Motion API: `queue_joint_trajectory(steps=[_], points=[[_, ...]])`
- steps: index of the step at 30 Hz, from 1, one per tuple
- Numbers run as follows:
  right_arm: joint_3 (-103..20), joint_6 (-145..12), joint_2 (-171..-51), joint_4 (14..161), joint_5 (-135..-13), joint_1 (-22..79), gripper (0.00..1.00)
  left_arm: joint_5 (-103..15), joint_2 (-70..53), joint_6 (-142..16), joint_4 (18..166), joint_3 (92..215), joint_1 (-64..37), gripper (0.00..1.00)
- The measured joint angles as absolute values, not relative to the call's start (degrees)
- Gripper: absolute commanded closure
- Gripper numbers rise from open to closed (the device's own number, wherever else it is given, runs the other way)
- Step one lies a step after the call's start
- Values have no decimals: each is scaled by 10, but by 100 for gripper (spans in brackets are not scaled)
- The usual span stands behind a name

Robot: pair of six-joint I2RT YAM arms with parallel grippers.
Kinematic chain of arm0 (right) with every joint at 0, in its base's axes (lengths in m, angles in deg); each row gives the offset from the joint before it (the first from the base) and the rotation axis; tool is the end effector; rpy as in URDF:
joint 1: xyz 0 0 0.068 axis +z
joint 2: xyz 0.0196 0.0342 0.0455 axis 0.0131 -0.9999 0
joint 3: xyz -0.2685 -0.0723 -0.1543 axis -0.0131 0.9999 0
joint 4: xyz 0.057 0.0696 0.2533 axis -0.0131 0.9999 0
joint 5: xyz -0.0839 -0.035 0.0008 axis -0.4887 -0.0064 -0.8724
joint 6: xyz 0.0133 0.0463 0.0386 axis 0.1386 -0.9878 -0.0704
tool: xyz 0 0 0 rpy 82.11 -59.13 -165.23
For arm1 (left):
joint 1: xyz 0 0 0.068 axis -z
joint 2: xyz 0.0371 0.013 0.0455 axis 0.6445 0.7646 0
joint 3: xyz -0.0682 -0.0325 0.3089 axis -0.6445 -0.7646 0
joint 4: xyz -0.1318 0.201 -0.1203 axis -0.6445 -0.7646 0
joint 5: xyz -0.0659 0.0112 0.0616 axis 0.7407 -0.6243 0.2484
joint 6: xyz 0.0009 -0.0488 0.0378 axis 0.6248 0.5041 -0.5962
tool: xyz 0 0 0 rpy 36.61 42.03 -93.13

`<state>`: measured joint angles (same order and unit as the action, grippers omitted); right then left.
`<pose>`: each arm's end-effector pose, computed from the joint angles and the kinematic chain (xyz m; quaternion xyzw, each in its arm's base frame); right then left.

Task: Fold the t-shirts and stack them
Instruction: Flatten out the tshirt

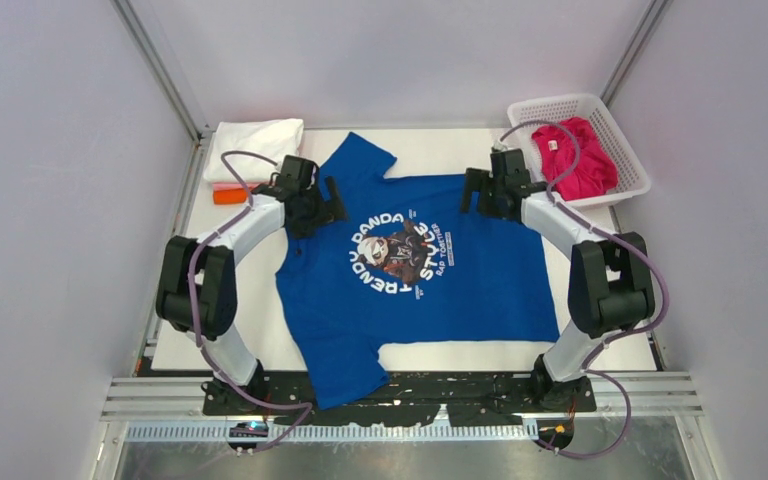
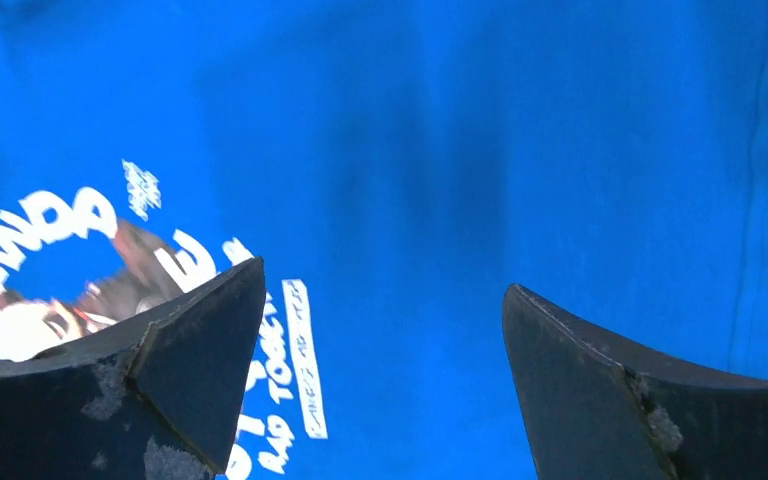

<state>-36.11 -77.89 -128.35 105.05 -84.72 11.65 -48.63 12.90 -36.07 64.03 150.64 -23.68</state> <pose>0.3912 0.0836 0.2653 0.0571 0.9269 0.0744 0.3633 0.3645 -0.1107 0.2584 -0.1724 0.9345 -0.1679 0.2623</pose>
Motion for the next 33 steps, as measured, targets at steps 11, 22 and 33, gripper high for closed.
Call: queue_joint_trajectory(steps=[11,22,33], points=[[-260,-800,-1283,1079,-844,103,5,-482,260,-361,565,1586,-237,0],[-363,-803,-1376,1089,-839,82,5,-487,388,-359,483,1776,-259,0],[-475,-797,-1453,1099,-835,73,5,-471,499,-362,422,1969,-279,0]])
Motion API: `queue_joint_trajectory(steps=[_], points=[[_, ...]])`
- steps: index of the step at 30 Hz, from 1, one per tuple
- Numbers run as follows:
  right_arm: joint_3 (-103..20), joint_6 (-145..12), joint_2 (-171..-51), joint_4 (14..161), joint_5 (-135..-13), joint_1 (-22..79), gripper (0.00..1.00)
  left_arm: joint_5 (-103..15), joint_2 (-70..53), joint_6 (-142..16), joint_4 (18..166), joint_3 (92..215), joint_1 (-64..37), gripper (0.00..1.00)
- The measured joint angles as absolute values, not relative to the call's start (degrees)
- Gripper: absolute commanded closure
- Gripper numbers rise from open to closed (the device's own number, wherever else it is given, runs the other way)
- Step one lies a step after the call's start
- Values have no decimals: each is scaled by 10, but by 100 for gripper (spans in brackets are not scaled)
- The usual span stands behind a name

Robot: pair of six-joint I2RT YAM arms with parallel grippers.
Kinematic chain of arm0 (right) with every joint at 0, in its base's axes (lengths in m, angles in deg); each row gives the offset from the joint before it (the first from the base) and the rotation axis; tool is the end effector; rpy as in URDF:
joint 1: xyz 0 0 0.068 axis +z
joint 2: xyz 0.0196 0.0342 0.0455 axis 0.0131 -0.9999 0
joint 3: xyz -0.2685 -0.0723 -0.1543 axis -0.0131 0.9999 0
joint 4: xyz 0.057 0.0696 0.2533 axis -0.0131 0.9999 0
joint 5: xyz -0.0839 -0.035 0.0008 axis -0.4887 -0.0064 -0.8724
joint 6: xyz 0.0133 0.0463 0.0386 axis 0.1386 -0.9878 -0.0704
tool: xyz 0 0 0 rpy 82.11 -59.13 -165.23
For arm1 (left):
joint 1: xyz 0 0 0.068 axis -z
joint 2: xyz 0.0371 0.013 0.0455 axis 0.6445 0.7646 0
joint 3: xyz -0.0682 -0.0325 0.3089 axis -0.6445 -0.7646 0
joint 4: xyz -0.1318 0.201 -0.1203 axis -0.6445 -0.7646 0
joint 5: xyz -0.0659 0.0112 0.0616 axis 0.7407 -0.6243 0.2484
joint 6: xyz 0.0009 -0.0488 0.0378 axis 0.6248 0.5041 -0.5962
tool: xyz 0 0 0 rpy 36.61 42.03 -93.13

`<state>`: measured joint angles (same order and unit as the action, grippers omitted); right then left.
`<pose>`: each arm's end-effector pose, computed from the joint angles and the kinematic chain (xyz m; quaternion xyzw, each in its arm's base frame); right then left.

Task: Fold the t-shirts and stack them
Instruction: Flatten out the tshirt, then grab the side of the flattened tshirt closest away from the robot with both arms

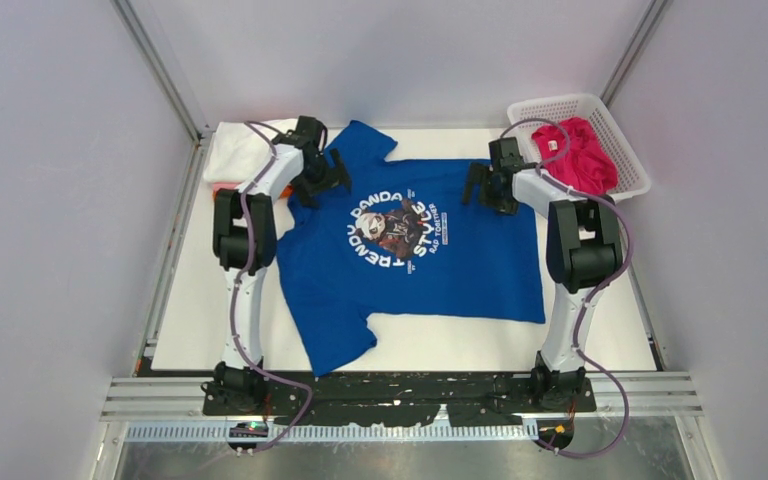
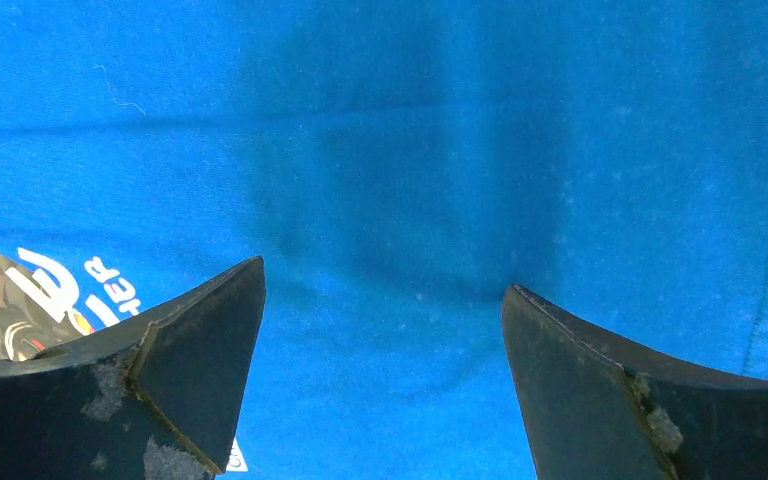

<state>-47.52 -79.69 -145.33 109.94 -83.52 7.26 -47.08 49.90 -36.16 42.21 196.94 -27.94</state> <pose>0.4583 0.0631 0.2008 0.1050 0.9530 0.0542 0.2791 0.5300 -0.1187 0.2017 -0.2129 0.9545 -0.1254 0.1670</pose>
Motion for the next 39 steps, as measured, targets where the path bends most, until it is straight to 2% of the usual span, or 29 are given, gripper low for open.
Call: queue_joint_trajectory(steps=[4,8,14,20,24,28,32,39], points=[[-481,-794,-1447,1107,-832,73,5,-465,486,-364,421,1960,-279,0],[-447,-794,-1395,1106,-831,73,4,-464,395,-371,432,1857,-275,0],[-296,-808,-1185,1092,-841,73,5,-495,132,-373,453,1634,-241,0],[-164,-854,-997,1089,-893,73,5,-548,-119,-355,434,1408,-132,1],[-120,-874,-952,1091,-924,73,5,-570,-206,-315,384,1284,-35,7],[-96,-885,-936,1086,-932,73,4,-573,-275,-267,359,1188,57,19],[-82,-888,-931,1084,-932,73,5,-567,-298,-226,362,1147,119,45],[-82,-887,-931,1085,-938,73,5,-554,-264,-193,386,1145,167,48]])
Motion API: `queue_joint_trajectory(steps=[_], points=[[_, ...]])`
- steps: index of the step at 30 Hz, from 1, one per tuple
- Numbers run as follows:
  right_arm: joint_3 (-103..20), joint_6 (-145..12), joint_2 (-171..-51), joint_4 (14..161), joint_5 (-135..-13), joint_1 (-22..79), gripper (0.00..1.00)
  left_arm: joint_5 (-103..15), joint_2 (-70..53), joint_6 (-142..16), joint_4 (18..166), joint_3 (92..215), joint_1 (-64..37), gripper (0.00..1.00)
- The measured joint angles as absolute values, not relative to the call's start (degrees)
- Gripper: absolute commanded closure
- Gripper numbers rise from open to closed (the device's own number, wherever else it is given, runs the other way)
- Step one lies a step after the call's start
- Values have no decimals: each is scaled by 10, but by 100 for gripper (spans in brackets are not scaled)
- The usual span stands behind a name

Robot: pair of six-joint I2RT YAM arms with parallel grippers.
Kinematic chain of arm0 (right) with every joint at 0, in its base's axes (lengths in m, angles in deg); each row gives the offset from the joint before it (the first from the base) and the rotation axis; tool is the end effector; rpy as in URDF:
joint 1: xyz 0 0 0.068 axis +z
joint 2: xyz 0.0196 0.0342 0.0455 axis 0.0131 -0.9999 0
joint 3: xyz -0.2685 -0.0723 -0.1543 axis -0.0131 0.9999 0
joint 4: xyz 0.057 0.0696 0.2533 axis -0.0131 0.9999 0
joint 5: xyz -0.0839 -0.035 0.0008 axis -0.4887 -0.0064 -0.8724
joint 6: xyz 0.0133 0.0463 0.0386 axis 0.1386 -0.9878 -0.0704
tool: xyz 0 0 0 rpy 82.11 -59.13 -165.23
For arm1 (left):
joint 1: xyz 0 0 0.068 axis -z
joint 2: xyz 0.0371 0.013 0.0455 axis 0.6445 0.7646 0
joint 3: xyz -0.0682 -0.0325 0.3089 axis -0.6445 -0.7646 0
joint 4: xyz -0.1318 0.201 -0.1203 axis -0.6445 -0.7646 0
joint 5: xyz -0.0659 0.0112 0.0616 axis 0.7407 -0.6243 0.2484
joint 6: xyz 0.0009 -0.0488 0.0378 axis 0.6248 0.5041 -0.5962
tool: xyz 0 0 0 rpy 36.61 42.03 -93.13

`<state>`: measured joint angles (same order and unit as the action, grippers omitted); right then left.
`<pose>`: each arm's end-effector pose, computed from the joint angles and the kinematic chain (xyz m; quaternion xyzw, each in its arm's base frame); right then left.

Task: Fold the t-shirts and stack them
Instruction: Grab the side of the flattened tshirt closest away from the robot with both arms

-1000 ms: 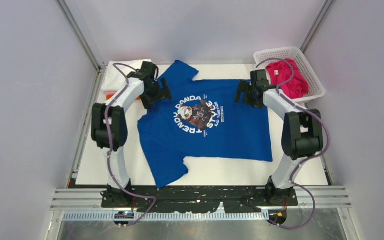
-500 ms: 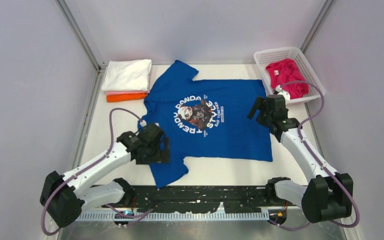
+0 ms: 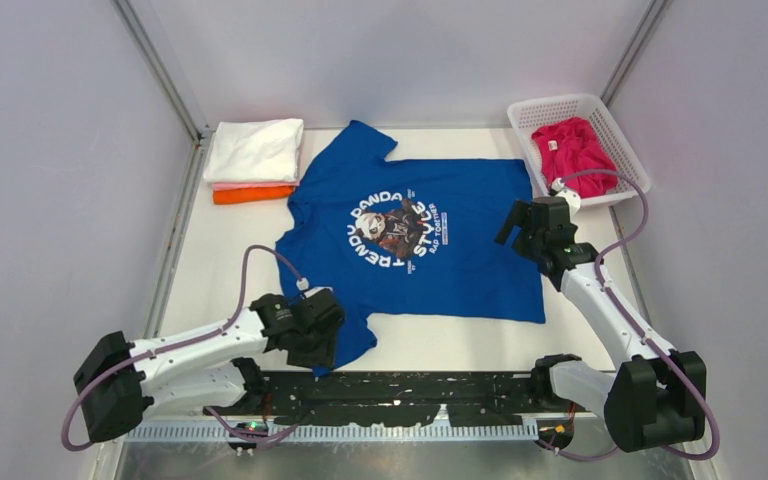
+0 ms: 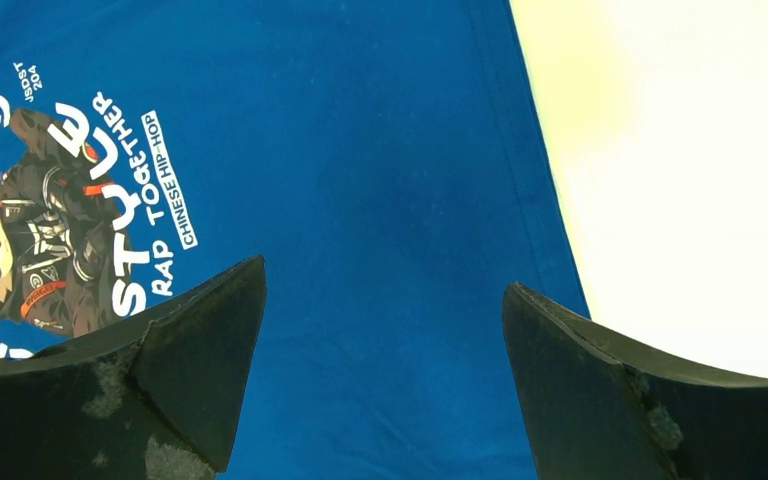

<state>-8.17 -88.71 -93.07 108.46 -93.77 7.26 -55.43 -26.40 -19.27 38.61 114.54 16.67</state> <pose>0.2250 0.0219 0.2747 0.2079 0.8876 0.0360 0.4094 0.0779 -0.1143 0.2077 0.0097 0.9921 -0.0840 0.0923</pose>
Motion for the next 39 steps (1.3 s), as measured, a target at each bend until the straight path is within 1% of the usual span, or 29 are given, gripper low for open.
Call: queue_joint_trajectory(steps=[6,11,17,18,20,22,28,29,31,39], points=[[-81,-887,-930,1084,-950,73,5,-544,-225,-190,387,1137,179,50],[-73,-887,-930,1085,-959,72,5,-545,-202,-191,397,1132,179,56],[-66,-887,-930,1087,-963,70,5,-540,-181,-190,425,1121,179,67],[-65,-887,-928,1088,-963,70,5,-539,-180,-190,427,1121,179,71],[-60,-887,-920,1090,-967,70,5,-539,-179,-189,430,1122,180,83],[-55,-887,-908,1094,-968,68,5,-541,-179,-185,434,1122,180,100],[-40,-902,-867,1132,-978,52,4,-549,-180,-181,431,1124,182,100],[-33,-906,-856,1141,-975,47,2,-550,-182,-181,430,1124,182,100],[-13,-918,-837,1158,-961,32,1,-553,-193,-181,429,1124,182,100],[74,-991,-779,1241,-915,-18,12,-534,-249,-179,427,1117,182,100]])
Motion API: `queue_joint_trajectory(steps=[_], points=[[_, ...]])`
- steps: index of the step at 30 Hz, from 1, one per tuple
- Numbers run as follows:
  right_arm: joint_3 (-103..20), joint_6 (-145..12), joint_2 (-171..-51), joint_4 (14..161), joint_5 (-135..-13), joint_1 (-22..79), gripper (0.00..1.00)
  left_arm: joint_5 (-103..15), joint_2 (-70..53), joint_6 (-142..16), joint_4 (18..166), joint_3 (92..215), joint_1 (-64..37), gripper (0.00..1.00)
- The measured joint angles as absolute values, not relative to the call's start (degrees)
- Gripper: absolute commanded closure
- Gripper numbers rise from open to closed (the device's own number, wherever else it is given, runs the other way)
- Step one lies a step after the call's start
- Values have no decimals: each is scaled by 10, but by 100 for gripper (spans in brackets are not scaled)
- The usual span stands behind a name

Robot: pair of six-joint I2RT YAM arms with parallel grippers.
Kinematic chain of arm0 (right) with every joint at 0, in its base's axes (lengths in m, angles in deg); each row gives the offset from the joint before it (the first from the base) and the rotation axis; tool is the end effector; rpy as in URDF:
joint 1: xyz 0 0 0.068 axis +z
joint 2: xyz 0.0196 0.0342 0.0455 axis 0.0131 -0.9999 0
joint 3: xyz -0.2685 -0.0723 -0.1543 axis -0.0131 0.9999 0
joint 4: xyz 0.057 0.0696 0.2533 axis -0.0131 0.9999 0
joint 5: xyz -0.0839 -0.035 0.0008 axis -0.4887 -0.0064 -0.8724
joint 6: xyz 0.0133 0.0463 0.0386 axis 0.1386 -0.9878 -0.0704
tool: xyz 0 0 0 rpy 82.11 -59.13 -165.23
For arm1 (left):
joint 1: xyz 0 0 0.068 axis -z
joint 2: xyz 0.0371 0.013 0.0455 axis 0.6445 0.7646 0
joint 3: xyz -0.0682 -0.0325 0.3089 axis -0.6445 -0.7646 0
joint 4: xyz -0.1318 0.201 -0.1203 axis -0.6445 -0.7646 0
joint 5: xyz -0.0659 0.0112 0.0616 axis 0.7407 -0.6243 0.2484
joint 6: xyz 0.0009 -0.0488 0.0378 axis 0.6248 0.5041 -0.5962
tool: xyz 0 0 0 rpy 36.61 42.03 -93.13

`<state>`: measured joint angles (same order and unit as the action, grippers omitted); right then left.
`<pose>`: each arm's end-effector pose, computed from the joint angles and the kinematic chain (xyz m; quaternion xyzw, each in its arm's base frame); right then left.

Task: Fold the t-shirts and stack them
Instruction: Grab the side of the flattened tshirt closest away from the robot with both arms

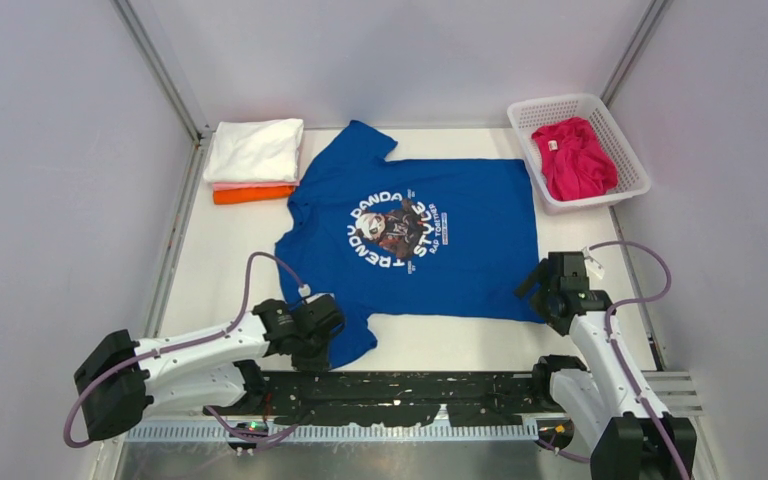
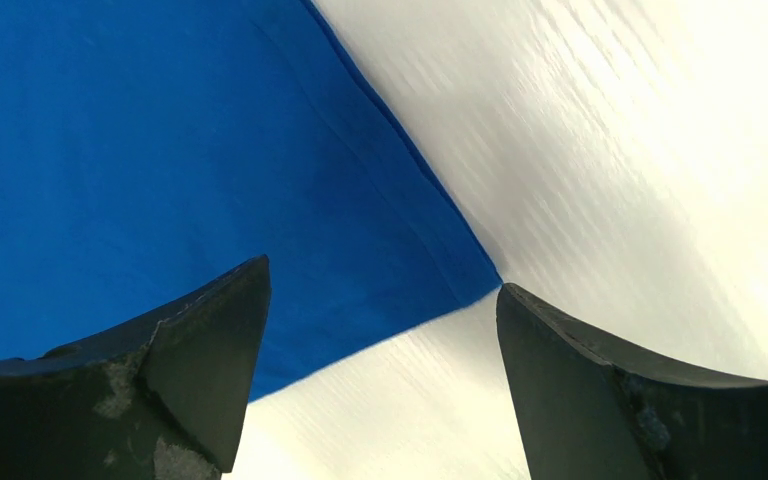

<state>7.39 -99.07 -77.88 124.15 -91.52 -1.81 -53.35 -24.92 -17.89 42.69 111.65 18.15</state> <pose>0.1320 -0.0103 0.2053 0.3536 0.8921 0.0107 0.2810 0.0743 -0.1185 0.1924 0.0128 0.9928 -0.0939 0.0737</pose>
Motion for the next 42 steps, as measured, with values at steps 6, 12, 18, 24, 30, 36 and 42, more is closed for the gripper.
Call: queue_joint_trajectory(steps=[6,12,18,24,30,36,42], points=[[112,-1041,-737,1274,-908,-20,23,-504,-264,-178,418,1096,182,100],[132,-1070,-724,1277,-920,-20,41,-497,-282,-177,415,1095,182,100],[134,-1076,-750,1246,-939,-20,49,-492,-285,-177,411,1091,182,100],[137,-1075,-781,1184,-938,-20,71,-492,-293,-173,403,1091,182,100],[141,-1070,-770,1188,-934,-20,86,-492,-304,-159,381,1091,185,100],[141,-1067,-714,1221,-932,-20,95,-500,-319,-115,364,1092,240,100],[140,-1057,-693,1258,-929,-20,95,-505,-319,-68,353,1094,303,100]])
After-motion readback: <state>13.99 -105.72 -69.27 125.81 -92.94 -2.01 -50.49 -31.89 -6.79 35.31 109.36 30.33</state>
